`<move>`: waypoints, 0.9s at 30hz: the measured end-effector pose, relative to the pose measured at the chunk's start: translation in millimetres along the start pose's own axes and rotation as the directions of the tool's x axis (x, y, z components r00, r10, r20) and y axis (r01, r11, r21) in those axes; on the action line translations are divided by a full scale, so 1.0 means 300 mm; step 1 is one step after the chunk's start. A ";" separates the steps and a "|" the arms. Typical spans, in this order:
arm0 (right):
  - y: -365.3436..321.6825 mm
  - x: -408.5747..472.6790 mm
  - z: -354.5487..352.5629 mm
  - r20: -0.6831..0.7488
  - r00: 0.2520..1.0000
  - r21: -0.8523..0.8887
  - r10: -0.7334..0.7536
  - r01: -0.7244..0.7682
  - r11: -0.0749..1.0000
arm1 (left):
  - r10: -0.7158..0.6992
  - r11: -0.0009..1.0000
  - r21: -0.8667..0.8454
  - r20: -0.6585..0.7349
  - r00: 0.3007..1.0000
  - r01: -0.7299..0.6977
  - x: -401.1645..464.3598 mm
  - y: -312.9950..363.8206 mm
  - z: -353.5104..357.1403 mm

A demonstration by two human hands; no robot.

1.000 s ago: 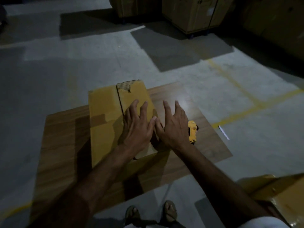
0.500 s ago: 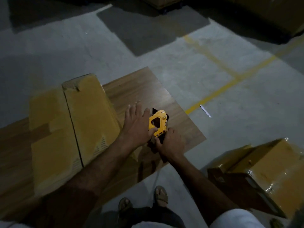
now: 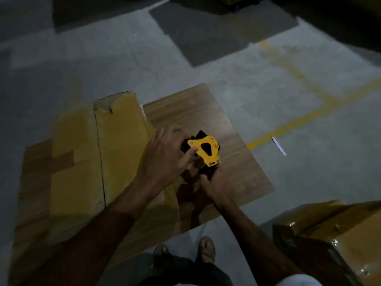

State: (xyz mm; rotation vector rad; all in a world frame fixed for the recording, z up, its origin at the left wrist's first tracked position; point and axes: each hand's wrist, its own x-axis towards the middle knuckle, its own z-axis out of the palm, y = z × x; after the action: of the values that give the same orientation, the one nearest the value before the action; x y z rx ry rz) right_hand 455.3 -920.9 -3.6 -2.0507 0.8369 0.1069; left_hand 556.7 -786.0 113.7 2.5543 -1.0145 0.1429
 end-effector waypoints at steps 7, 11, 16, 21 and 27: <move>-0.341 -0.001 -0.129 -0.046 0.980 0.321 -0.193 0.198 0.926 | -0.201 0.975 -0.135 -0.174 0.964 0.179 -0.028 -0.274 -0.207; -0.559 -0.015 -0.133 0.122 0.921 0.532 -0.369 0.254 0.808 | -0.332 0.940 -0.139 -0.179 0.926 0.310 -0.001 -0.486 -0.301; -0.805 -0.018 0.010 0.247 0.870 0.562 -0.427 0.231 0.794 | -0.450 0.893 -0.078 -0.101 0.887 0.444 0.086 -0.732 -0.372; -1.012 0.015 0.158 0.298 0.860 0.602 -0.414 0.167 0.781 | -0.522 0.849 -0.009 0.136 0.842 0.528 0.091 -0.928 -0.385; -1.145 0.077 0.294 0.313 0.885 0.540 -0.346 0.133 0.831 | -0.473 0.872 -0.081 0.116 0.873 0.483 -0.002 -1.043 -0.377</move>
State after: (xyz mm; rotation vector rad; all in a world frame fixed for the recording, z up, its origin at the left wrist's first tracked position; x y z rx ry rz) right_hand 698.5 -736.7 178.5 -1.5373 0.2897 0.1406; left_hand 773.7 -534.0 118.7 2.6422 -0.3731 -0.1655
